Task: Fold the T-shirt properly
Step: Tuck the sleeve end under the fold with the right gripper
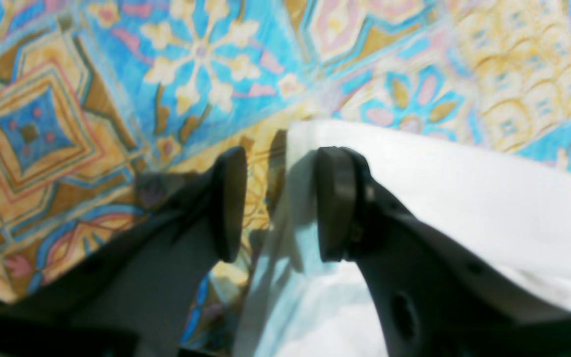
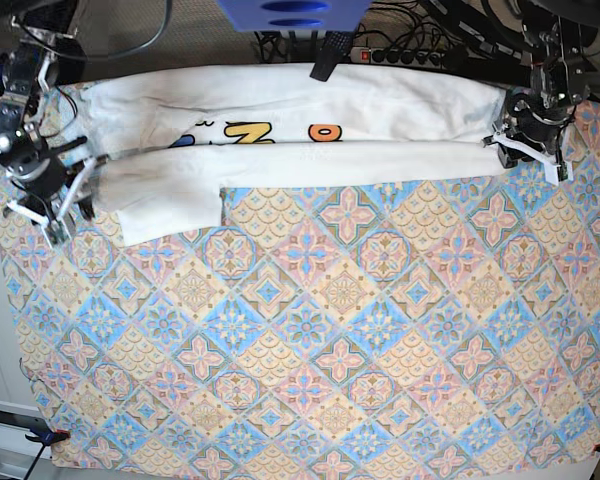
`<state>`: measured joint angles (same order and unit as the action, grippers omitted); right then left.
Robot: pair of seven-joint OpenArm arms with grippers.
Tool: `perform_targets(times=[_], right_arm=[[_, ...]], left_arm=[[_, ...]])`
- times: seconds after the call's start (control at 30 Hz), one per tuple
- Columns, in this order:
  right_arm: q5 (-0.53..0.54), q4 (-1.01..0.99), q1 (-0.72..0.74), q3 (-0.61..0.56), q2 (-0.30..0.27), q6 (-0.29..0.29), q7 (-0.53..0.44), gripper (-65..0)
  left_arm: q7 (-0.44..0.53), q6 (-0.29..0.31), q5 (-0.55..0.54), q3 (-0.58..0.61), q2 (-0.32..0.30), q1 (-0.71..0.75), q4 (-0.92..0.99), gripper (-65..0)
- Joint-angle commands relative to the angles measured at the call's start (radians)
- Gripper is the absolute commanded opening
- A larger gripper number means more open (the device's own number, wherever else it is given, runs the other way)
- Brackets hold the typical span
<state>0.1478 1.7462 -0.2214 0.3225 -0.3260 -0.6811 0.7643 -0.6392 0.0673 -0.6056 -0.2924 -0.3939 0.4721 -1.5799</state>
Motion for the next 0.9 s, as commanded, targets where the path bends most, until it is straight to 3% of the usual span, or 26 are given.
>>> perform_targets(times=[0.0, 0.2, 0.37, 0.47, 0.77, 0.87], right_arm=[[0.026, -0.018, 0.049, -0.024, -0.008, -0.005, -0.022, -45.0], [0.025, -0.268, 0.188, -0.099, 0.001, -0.005, 0.007, -45.0], [0.025, -0.444, 0.276, -0.099, 0.001, -0.005, 0.002, -45.0], [0.025, -0.515, 0.302, -0.101, -0.005, -0.005, -0.047, -44.4], [0.023, -0.653, 0.357, -0.102, -0.006, -0.01, -0.09, -24.2], [0.023, -0.699, 0.357, -0.102, -0.006, -0.01, -0.121, -22.8]], left_arm=[[0.012, 0.001, -0.003, -0.008, -0.015, 0.001, -0.014, -41.2], [0.012, 0.001, -0.003, -0.014, 0.002, 0.0, -0.015, -40.1], [0.011, 0.001, -0.053, -0.012, 0.003, 0.0, -0.015, -25.6], [0.008, 0.001, -0.079, -0.011, 0.002, 0.0, -0.015, -20.3], [0.008, 0.001, -0.083, -0.008, 0.002, 0.0, -0.015, -20.3], [0.008, 0.001, -0.083, -0.008, 0.002, 0.0, -0.015, -20.3]])
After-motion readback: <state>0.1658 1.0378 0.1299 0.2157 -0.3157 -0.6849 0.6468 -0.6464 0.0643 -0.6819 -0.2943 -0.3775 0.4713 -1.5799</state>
